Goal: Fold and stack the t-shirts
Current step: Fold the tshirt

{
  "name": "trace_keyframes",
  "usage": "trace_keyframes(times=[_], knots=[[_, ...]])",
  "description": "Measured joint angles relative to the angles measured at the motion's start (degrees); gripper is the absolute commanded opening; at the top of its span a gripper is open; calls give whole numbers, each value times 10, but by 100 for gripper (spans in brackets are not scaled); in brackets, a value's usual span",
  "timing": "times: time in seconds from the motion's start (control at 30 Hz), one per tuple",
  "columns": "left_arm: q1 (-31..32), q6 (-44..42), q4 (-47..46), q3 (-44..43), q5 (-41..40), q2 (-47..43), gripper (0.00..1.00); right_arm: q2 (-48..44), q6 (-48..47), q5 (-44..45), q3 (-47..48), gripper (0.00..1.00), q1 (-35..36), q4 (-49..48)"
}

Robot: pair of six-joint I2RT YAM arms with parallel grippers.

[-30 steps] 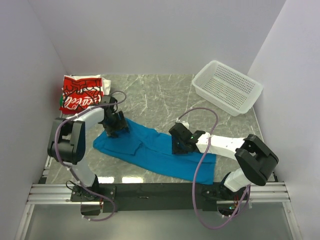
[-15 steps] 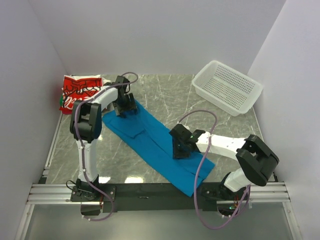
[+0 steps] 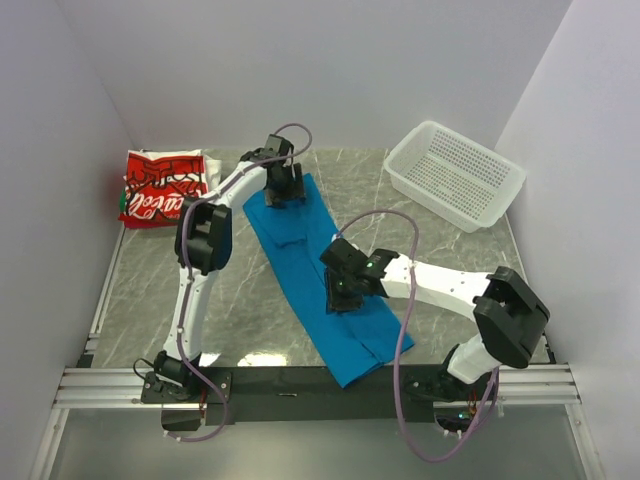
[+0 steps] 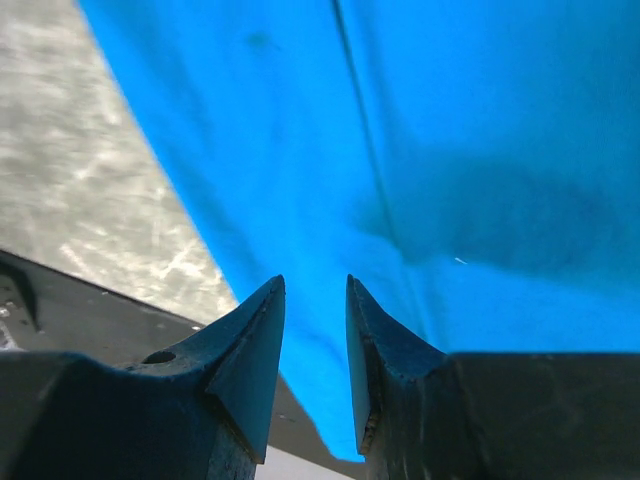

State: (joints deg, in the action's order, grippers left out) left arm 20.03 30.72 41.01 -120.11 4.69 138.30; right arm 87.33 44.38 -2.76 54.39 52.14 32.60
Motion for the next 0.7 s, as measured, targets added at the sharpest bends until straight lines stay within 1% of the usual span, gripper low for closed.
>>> trace_keyframes(times=[0.17,0.27,0.33,0.47,0.53,0.7], knots=[[10,0,1,11,-13,-13,77,-20,-7,33,24,39,1,32],[8,1,5,57,-24,-56,77,-48,-8,56,24,39,0,50],[6,3,3,103,-30,-100,76,-71,-8,67,15,39,-1,50],[1,15,-10,205,-36,-196,76,-125,-6,82,-39,39,-12,48],[1,20,-16,238,-37,-224,76,-139,-5,88,-70,39,-17,45],[2,31,-21,269,-32,-225,76,-143,-3,90,-126,39,-22,31]])
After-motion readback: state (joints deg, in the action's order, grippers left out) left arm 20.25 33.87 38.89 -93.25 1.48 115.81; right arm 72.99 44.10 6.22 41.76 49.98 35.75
